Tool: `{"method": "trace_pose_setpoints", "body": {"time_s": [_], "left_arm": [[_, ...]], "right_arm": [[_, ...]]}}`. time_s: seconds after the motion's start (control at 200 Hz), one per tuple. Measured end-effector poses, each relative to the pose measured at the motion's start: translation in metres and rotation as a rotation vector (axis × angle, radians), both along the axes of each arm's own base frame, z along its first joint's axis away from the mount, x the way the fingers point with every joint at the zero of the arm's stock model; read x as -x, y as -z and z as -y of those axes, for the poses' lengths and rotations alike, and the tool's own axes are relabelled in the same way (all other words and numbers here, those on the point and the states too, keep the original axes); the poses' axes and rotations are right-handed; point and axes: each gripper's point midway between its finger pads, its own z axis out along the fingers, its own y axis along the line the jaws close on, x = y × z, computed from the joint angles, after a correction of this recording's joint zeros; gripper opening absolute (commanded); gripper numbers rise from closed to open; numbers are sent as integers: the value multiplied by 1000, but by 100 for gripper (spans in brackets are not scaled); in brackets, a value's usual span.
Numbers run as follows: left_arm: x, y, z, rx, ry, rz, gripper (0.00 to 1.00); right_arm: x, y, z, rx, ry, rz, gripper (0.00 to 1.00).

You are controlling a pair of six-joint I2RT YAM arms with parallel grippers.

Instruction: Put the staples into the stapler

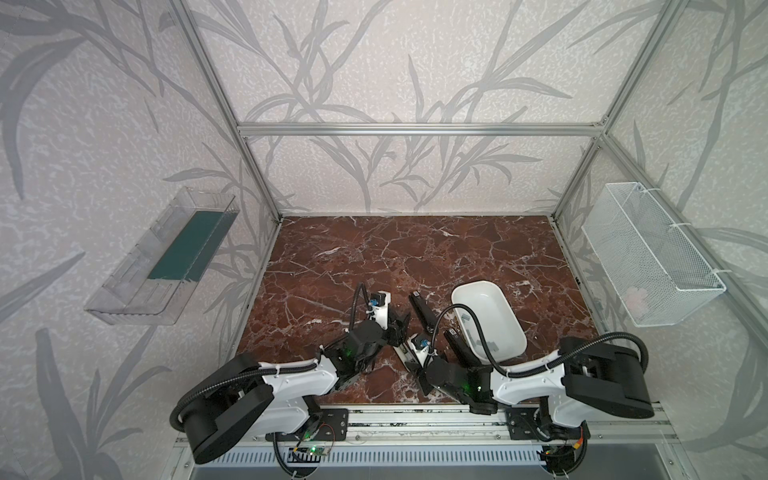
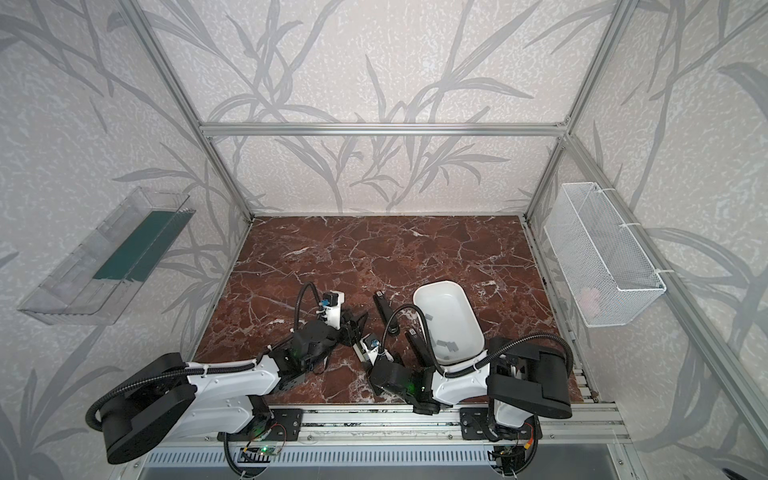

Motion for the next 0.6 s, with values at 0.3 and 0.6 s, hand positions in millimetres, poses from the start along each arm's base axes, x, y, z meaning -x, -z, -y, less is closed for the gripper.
{"method": "trace_pose_setpoints", "body": {"time_s": [0.3,0.6], "left_arm": [[9,-5,2,12,43,-18,86],[10,11,16,1,103,-35,87]], "right_arm": [[0,-4,-3,-18,-9,6,31],[-2,-3,-1,-20,13,5,31]]}}
